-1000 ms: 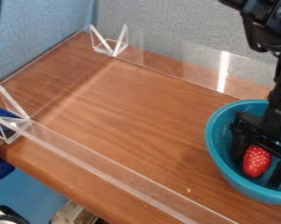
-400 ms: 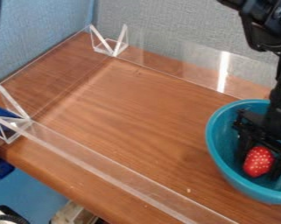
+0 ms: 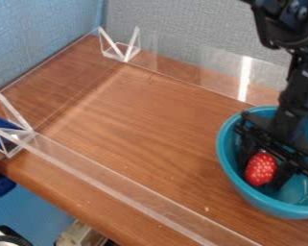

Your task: Remove the strawberry from inside the blue bowl and put it on the table

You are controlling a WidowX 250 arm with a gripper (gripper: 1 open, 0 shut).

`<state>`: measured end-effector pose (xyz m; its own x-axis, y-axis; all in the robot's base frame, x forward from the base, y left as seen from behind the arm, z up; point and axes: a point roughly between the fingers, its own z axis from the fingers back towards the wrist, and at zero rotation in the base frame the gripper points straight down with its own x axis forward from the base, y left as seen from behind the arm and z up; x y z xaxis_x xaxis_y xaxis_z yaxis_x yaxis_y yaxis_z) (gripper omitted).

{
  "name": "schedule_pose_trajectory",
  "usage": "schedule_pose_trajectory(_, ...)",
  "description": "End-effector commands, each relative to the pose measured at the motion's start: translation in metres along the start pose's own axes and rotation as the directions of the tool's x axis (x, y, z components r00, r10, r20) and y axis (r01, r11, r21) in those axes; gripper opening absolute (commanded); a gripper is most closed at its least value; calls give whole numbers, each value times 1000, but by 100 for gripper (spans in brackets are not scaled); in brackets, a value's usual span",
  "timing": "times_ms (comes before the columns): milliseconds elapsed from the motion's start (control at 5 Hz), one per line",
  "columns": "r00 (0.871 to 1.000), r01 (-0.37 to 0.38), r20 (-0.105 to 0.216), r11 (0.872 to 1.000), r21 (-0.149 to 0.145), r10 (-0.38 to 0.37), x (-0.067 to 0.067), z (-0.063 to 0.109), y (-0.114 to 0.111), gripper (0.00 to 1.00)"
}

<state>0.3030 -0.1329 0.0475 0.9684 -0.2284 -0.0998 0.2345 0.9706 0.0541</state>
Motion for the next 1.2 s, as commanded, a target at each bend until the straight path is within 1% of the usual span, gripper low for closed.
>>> schedule_pose_trajectory(0, 997, -24, 77, 1000, 1, 24, 0, 33, 12, 0)
schedule_pose_trajectory(400, 997, -24, 71, 999, 23, 22, -3, 37, 18, 0)
schedule_pose_trajectory(1000, 998, -28, 53, 998, 49, 25, -7, 33, 29, 0)
